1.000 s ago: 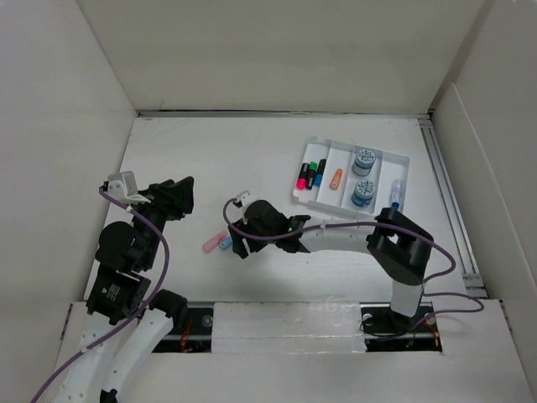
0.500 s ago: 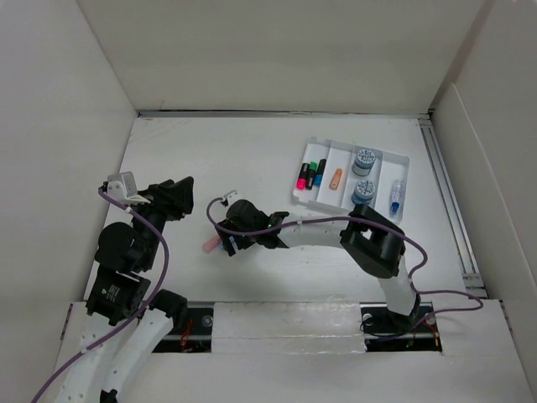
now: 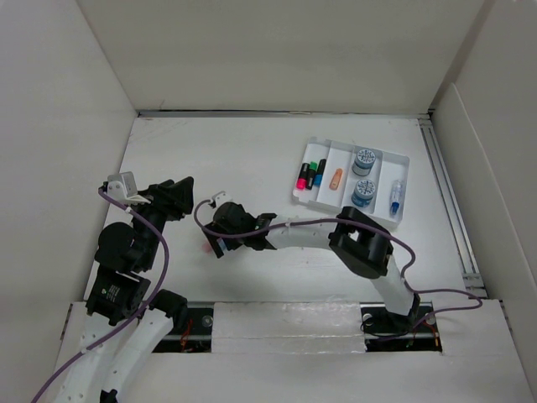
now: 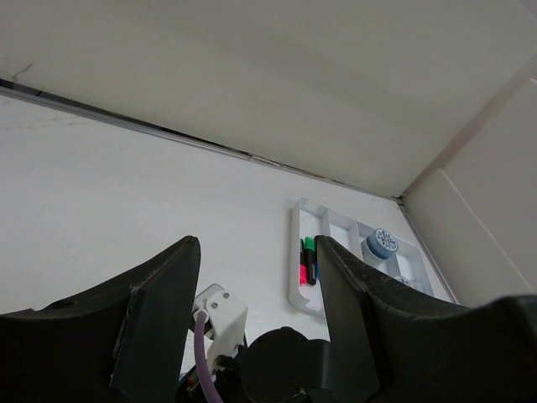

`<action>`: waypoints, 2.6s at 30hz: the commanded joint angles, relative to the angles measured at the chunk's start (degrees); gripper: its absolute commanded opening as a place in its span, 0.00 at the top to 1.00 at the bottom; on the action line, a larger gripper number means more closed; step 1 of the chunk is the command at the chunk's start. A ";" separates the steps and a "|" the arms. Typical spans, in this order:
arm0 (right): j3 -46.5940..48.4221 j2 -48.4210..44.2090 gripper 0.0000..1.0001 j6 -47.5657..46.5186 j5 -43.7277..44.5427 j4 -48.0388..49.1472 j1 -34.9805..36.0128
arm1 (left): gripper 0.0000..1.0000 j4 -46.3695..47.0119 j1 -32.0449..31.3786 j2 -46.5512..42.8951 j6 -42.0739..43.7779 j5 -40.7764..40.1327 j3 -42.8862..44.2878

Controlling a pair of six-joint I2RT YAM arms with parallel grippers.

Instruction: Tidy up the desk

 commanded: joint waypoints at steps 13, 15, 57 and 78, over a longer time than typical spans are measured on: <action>0.39 3.59 0.24 -1.30 14.51 -2.34 2.44 | 0.47 2.23 0.24 -0.28 0.83 0.44 0.87; -0.67 2.88 0.27 -1.30 16.28 -2.52 2.44 | 0.47 2.15 0.24 -0.11 0.83 0.27 1.04; -26.95 -29.82 0.69 7.05 20.33 5.12 -28.75 | 0.47 2.41 0.24 -0.28 0.83 0.71 0.78; -28.02 -32.20 0.90 3.46 8.86 10.99 -25.17 | 0.48 1.97 0.24 0.07 0.83 0.53 0.96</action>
